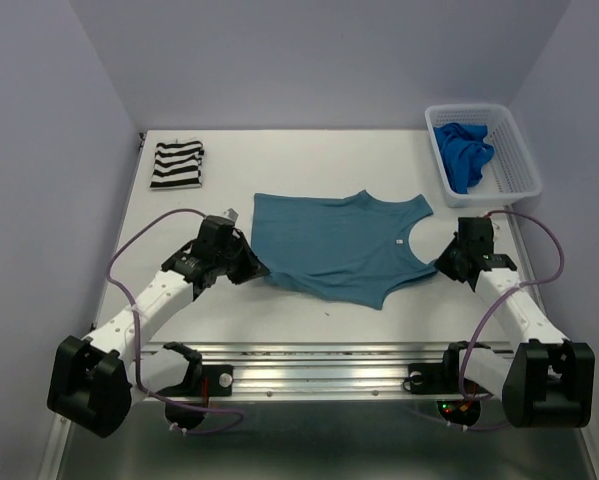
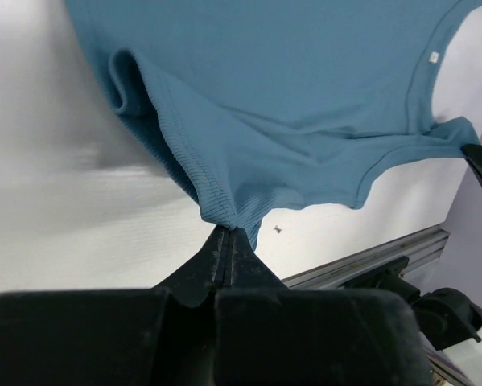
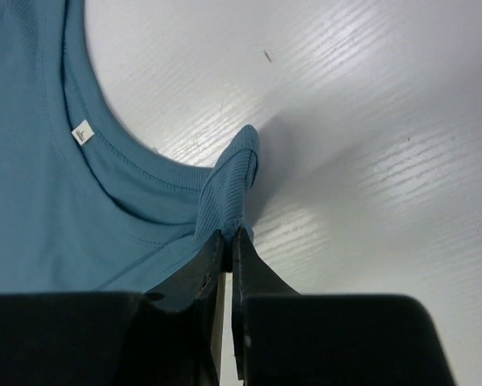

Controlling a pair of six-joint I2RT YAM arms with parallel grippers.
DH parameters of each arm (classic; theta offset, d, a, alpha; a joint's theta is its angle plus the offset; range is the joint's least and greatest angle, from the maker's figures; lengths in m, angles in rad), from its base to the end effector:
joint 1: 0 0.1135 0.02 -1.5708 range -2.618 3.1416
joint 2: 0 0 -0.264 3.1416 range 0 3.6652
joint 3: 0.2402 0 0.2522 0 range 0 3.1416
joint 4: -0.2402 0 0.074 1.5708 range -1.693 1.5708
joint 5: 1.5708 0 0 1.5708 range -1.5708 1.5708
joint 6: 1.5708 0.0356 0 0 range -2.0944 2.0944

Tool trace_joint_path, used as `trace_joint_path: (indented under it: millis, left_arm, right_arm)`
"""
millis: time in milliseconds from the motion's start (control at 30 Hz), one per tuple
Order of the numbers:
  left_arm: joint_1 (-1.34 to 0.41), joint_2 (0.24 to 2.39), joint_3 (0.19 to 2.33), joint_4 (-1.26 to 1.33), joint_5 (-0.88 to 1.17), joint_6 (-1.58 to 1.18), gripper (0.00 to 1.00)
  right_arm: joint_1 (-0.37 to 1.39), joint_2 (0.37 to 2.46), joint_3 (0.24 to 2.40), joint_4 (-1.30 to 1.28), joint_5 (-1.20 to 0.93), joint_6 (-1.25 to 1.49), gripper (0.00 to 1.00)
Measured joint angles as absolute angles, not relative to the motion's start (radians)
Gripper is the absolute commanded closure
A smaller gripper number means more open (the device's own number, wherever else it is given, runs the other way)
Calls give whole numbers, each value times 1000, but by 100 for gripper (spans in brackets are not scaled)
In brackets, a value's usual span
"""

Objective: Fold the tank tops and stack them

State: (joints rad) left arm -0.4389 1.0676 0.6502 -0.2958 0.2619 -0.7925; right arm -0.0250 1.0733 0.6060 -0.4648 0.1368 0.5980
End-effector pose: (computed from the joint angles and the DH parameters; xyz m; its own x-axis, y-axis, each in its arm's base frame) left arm 0.1979 -0.1031 0.2294 -0.8343 -0.3682 -0.4103 -0.0091 0.7534 -0.6575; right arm 0.2047 -0.0100 0.2010 -0.6036 0.5730 -0.5543 0.5395 0.8055 0.2451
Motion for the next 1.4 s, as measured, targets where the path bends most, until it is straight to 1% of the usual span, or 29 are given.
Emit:
trace_joint_path:
  millis: [267,367,700,967,1400]
  left_arm:
    - [-426,1181,816,-275,261,-755,100]
    - [-407,1210,847,-273,262,-743,100]
    - [-273,1265,865,-274,281,-702,100]
    - [-240,1338,919,-274,294,-664,100]
    - [-198,1436,925,-270,301,-635,100]
  right_arm:
    - [-25,1196,762,-469,143,556,99]
    - [-25,1240,819,-468,146,546,99]
    - [-25,1366,954,-470,150,519,99]
    - [-25,1436,1030,-470,150,502,99]
    - [-25,1566,1115,-447,142,454,99]
